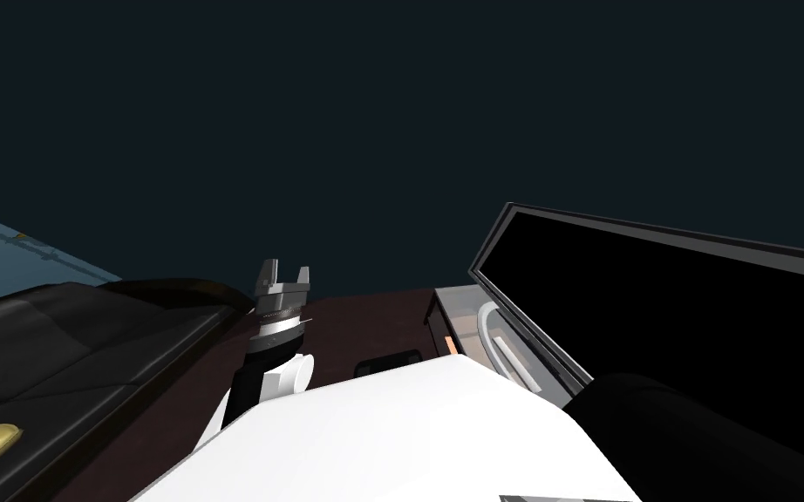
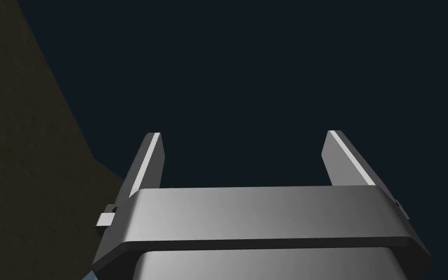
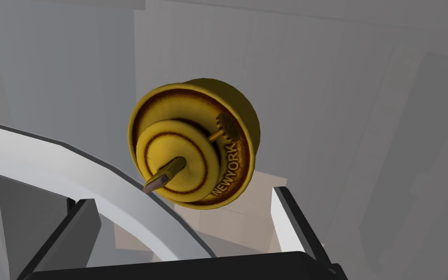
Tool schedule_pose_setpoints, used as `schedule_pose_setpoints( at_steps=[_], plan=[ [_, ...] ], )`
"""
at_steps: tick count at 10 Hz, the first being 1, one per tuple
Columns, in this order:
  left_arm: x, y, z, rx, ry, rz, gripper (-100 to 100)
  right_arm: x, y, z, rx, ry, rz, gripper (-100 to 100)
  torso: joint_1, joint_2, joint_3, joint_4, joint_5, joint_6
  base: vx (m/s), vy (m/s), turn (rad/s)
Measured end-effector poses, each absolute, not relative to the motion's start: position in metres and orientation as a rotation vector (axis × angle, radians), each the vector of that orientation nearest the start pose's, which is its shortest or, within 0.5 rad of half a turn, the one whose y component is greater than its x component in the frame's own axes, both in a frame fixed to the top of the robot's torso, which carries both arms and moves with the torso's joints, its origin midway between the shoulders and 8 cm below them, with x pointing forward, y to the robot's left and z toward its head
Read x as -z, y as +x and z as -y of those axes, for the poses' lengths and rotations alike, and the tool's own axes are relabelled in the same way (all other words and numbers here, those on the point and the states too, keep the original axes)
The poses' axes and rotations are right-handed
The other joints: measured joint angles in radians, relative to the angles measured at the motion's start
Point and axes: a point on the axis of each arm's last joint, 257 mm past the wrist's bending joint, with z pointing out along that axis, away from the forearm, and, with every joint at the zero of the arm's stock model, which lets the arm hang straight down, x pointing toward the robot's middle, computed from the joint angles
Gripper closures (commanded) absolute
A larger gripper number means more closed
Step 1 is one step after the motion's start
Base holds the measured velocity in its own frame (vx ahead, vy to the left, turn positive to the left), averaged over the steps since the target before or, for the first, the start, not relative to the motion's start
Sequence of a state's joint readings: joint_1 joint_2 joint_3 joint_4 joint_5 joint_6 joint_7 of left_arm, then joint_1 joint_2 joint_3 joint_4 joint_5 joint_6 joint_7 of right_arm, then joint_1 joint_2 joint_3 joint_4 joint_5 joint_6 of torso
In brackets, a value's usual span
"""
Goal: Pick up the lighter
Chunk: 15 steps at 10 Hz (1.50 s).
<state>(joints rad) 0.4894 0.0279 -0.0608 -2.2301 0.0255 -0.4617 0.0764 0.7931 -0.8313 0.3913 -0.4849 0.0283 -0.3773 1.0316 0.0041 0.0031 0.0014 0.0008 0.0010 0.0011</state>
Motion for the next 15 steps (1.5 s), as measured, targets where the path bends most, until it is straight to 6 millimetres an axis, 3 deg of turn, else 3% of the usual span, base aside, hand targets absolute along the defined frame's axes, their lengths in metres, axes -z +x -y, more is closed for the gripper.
schedule_pose_setpoints(
  at_steps=[15],
  plan=[
    [0.003,0.363,-0.260,1.434,-0.759,-0.657,0,0.506,-0.231,0.660,0.606,0.081,-3.147,-100,0.000,0.003,0.002,0.001,0.000,0.001,-0.085,0.025,0.084]
  ],
)
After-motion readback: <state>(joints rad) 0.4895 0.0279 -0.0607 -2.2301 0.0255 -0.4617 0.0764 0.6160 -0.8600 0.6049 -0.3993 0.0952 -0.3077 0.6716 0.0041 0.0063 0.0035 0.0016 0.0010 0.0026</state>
